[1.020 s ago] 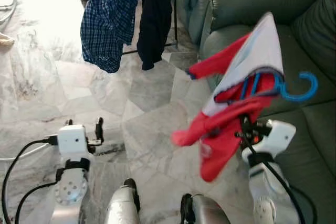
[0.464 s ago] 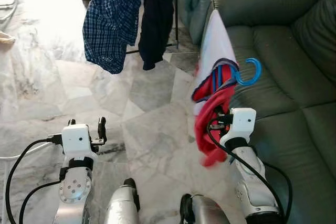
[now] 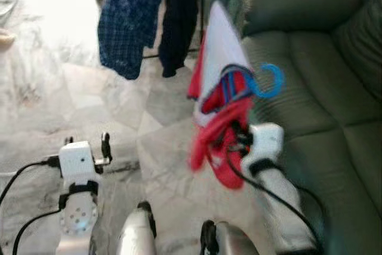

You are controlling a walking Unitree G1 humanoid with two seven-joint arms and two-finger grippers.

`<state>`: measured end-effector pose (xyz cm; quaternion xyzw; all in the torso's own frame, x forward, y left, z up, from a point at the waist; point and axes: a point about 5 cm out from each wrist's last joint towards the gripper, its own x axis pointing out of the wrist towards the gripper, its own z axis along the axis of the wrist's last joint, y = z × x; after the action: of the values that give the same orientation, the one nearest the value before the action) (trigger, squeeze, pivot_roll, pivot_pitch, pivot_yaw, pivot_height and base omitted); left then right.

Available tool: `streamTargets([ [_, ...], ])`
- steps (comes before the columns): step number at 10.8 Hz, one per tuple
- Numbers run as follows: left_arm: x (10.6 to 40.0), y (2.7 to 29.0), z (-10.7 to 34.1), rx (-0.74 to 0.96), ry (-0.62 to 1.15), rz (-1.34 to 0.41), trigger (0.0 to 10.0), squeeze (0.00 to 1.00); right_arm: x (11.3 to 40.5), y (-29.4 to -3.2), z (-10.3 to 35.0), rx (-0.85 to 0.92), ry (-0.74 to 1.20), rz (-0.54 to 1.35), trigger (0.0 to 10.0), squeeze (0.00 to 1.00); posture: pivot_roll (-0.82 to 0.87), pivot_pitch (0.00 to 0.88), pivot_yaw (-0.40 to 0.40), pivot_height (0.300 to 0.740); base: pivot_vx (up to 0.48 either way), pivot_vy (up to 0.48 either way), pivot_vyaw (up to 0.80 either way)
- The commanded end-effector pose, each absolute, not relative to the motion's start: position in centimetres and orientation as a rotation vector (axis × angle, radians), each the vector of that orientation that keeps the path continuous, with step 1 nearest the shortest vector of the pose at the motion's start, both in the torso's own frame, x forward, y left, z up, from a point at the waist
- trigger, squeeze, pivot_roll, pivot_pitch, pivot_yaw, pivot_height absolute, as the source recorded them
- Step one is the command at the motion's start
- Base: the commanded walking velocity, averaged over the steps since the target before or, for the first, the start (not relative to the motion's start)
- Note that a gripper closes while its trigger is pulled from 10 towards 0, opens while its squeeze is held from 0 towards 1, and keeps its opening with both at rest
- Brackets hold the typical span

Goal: Hang hanger

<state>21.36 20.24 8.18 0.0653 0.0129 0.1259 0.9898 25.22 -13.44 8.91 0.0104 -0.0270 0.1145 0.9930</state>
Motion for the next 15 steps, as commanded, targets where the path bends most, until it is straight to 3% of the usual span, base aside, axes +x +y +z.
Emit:
streamTargets([
  [1,21.1,20.3,8.2,0.136,0.036,0.263,10.0,0.0,24.4,-14.6,9.6,0.026,-0.083,0.205,10.0,0.0,0.06,0.238,-0.058,0.74,0.0,0.0,0.0],
  [5,21.7,20.2,7.8,0.158,0.046,0.22,10.0,0.0,21.3,-17.2,8.7,0.025,-0.035,0.136,10.0,0.0,0.02,0.217,-0.034,0.74,0.0,0.0,0.0],
  [8,22.0,20.0,7.8,0.155,0.039,0.233,10.0,0.0,22.5,-16.4,9.3,0.008,-0.056,0.186,10.0,0.0,0.02,0.201,-0.047,0.74,0.0,0.0,0.78],
  [15,22.5,20.2,7.7,0.184,0.017,0.242,10.0,0.0,23.0,-17.3,8.3,0.051,-0.049,0.09,10.0,0.0,0.03,0.129,-0.013,0.74,0.0,0.0,0.74],
])
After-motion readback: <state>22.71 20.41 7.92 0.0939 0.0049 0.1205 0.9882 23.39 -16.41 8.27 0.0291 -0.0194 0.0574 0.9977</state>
